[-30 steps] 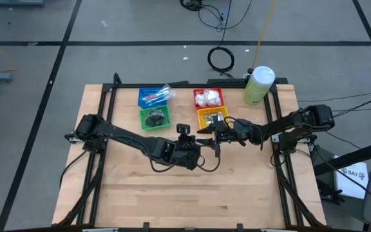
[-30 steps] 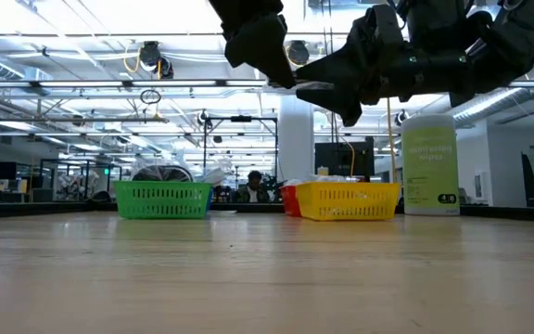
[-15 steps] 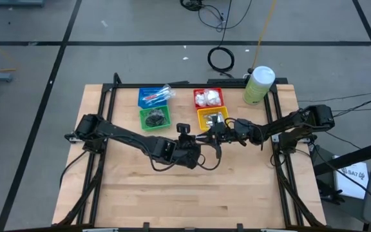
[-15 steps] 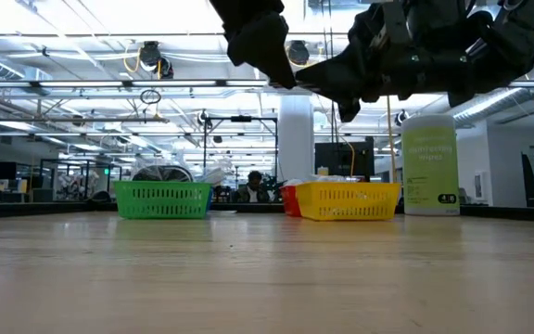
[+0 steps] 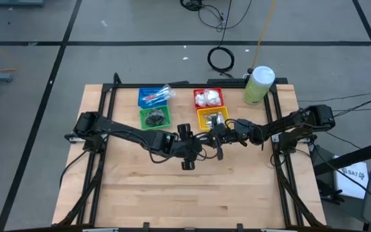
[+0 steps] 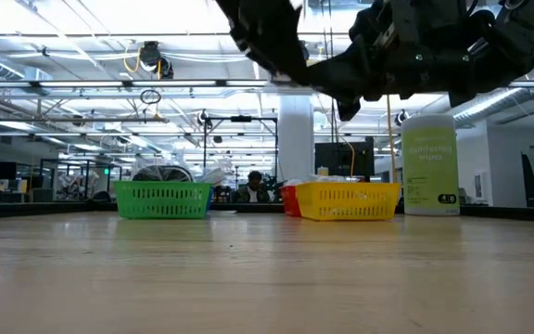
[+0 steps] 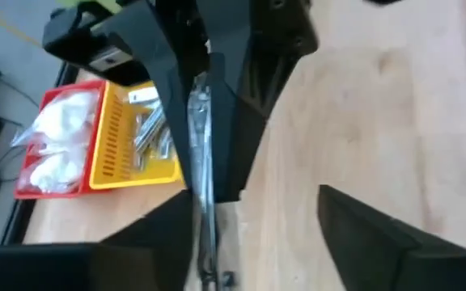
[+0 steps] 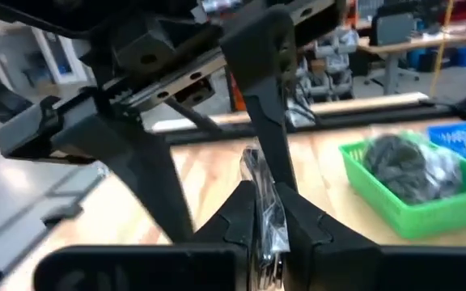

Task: Pick & Place Travel size toiletries
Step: Put the nail cutter into the yellow bin

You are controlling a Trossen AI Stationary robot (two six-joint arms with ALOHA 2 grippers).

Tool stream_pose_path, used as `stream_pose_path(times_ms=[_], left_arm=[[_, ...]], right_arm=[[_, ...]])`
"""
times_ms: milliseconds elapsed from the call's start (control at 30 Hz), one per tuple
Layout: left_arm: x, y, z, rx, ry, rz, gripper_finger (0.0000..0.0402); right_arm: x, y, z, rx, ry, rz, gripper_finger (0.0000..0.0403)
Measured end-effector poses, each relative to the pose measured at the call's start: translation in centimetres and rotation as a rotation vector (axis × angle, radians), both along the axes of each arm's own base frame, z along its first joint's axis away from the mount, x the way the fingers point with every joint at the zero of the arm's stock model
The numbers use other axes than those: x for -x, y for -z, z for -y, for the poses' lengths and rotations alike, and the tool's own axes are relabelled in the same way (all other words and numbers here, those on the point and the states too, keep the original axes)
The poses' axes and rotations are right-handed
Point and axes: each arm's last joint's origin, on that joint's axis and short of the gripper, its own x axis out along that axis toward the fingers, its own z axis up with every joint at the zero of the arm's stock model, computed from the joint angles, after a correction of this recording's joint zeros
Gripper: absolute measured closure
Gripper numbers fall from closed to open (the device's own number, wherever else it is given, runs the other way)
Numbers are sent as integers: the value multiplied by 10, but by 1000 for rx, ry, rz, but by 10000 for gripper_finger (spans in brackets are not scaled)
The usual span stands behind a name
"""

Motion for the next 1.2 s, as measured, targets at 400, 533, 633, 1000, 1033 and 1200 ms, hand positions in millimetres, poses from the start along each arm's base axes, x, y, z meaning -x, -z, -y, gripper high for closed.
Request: stream_pose_path(times_ms=[400,533,633,1000,1033,1200], left_arm=[[83,-80,24,19,237,189,65],[127,-83,19,58,250,277,56],[154,-65,12,80,199,310,55],[225,-21,-16,177,117,592,55],[228,-19,-17,184,114,614,55],[234,-12,-23,212,84,641,55]], right_arm=[[15,19,27,-51,131,-80,386],[27,28,40,-65,230,-84,386],[39,39,49,-62,365,-122,386],[64,58,66,-93,589,-195,372],[65,59,67,-107,613,-194,361],[67,59,67,-139,654,-186,290]])
